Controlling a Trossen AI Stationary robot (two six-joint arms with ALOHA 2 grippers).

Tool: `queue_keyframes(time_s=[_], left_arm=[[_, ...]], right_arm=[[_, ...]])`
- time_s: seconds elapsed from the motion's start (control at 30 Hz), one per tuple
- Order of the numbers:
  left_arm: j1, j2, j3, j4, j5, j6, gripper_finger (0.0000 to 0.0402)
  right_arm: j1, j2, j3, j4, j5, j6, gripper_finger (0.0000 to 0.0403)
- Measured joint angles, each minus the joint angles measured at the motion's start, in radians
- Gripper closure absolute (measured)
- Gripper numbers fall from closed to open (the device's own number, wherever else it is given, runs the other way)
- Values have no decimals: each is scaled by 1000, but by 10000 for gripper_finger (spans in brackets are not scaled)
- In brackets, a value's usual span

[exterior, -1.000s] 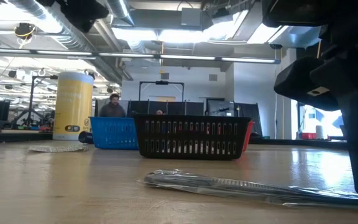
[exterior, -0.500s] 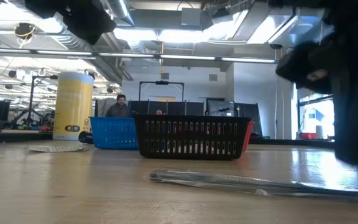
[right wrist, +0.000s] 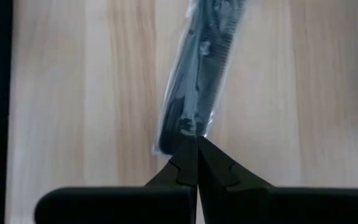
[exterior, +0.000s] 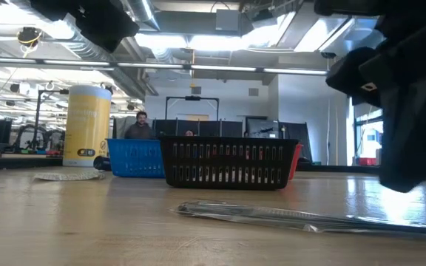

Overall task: Pick & Place Travel size toiletries
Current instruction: Put the black comb into the blue bin

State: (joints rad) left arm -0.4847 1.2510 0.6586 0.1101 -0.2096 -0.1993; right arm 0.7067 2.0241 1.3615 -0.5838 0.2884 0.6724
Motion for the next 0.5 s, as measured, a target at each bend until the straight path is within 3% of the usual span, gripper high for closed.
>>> queue_keyframes(time_s=[0.5], left_arm=[[0,0,0,0,2,0,190]], right_arm=[[-18,49,7,34,-103,0,403]])
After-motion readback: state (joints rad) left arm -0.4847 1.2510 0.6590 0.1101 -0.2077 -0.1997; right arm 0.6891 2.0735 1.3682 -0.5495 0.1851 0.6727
